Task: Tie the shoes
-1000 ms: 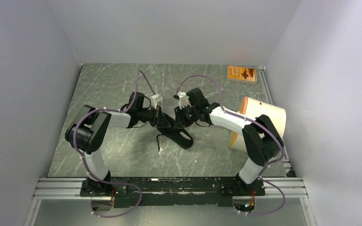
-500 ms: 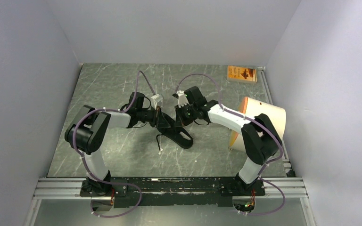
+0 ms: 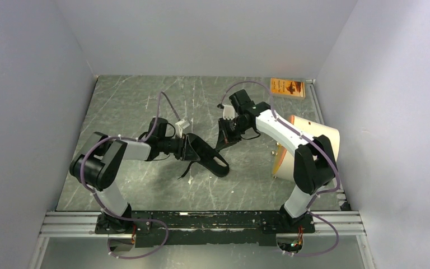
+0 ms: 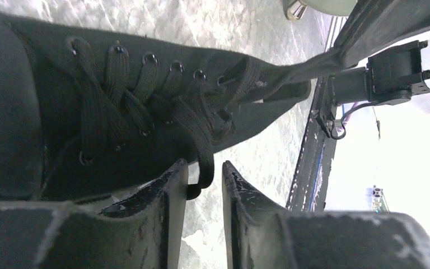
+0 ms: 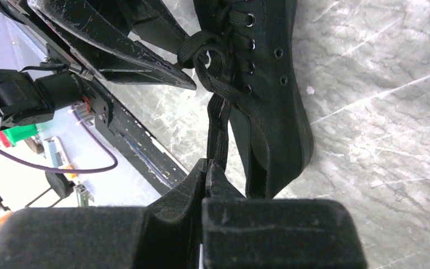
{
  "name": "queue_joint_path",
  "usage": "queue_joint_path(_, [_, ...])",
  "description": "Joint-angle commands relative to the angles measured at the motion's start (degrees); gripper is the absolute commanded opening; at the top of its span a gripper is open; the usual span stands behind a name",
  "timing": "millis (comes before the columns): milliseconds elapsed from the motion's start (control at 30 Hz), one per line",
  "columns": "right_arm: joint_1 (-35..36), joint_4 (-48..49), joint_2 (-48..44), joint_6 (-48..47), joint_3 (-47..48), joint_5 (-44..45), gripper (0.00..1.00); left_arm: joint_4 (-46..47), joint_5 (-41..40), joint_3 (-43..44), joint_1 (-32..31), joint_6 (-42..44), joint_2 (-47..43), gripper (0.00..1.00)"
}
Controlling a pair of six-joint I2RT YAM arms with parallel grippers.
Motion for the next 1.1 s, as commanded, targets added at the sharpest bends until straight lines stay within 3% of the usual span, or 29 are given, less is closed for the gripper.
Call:
queue_joint_path(0, [-1.28,-5.03,0.03,-0.1,1.81,-3.65,0.0,4.65,-0.81,-2.36,0.2,-2.03,-3.6,0.36])
queue_joint_path(467, [-3.38,-8.02,1.06,-2.84,5.6,-4.42,0.0,-5.38,-21.24,-7.63,0.13,2.29,-18.41,0.55])
queue_joint_path(600, [-3.49,-7.91,0.67,-2.88,5.64,-4.78,0.0,-2.9,-20.47,-8.5,-0.67,0.62,-17.58,0.68])
queue_joint_path(767, [-3.49,-8.3,0.06,-2.87,5.93,-5.82,0.0,-0.53,-23.52,-6.98,-4.18,-0.16,-12.81,0.69])
queue_joint_path(900, [-3.48,-10.19,-1.04,-3.57,6.73,-5.25,0.0,0.58,-24.69,-4.16,-5.07,-1.13,-8.69,0.59])
queue_joint_path(1067, [-3.48,-11.87,-3.59,-4.33,6.94,-0.22,0.0,-5.23,-27.7,0.16,-5.41,-1.2,-6.55,0.19])
